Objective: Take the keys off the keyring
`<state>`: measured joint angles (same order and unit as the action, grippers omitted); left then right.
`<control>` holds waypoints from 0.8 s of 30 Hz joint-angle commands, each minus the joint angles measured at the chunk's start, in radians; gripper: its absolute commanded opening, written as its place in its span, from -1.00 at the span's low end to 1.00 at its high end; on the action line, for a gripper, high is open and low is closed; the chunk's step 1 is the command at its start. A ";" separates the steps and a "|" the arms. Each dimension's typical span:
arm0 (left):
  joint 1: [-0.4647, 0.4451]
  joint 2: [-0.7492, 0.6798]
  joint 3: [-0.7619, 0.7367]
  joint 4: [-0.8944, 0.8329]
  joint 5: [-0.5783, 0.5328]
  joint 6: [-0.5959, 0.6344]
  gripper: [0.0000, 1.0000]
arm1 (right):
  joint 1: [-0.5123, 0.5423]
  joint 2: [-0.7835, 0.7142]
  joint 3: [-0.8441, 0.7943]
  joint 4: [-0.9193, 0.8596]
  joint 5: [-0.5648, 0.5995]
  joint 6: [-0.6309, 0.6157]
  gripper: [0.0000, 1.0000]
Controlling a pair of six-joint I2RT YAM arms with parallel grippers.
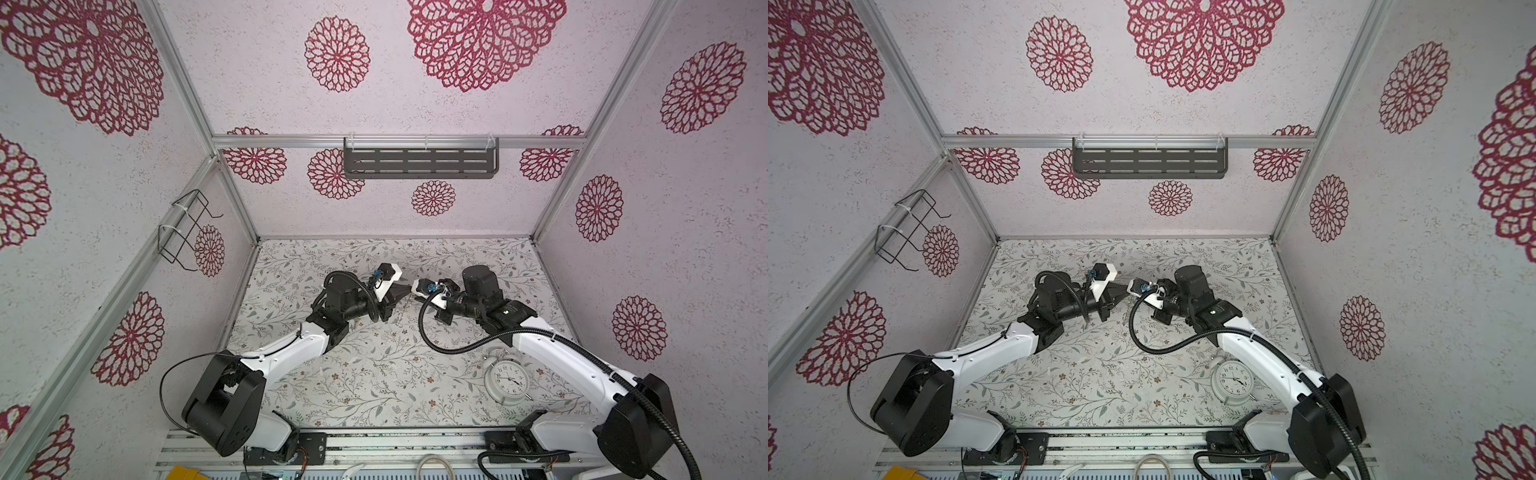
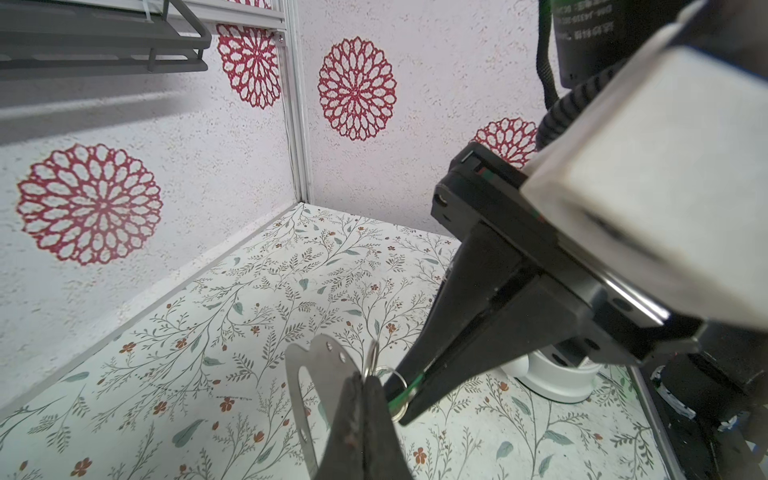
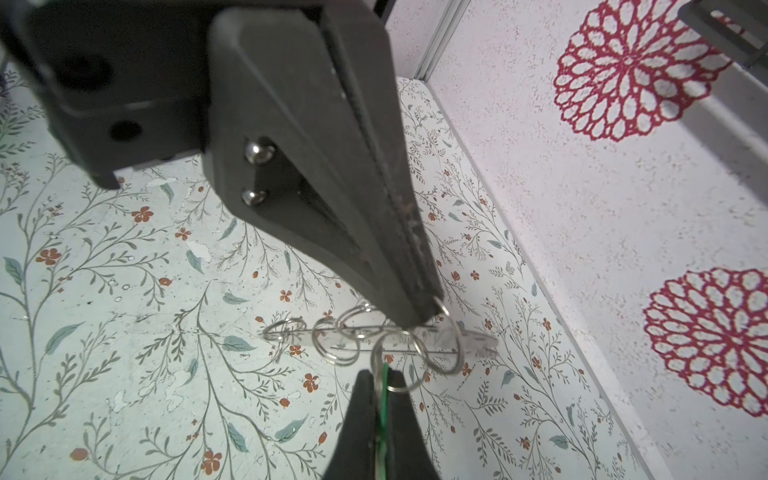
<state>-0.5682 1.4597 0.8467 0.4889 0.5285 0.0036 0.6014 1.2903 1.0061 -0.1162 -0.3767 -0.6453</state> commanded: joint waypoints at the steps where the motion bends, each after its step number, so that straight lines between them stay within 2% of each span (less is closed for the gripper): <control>1: -0.007 0.017 0.047 0.064 -0.058 0.007 -1.00 | 0.027 0.019 0.040 -0.032 -0.021 -0.008 -1.00; 11: 0.016 0.009 0.021 0.087 -0.077 -0.077 -1.00 | 0.011 -0.010 0.046 -0.097 0.031 -0.036 -1.00; 17: 0.022 -0.011 0.002 0.053 -0.080 -0.089 -1.00 | 0.008 -0.006 0.110 -0.266 0.065 -0.110 -1.00; 24: 0.031 -0.052 -0.039 0.037 -0.078 -0.097 -0.60 | 0.001 0.047 0.221 -0.434 0.085 -0.243 -1.00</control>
<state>-0.5579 1.4471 0.8295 0.5026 0.4793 -0.0864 0.6033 1.3197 1.1694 -0.4133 -0.2974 -0.7971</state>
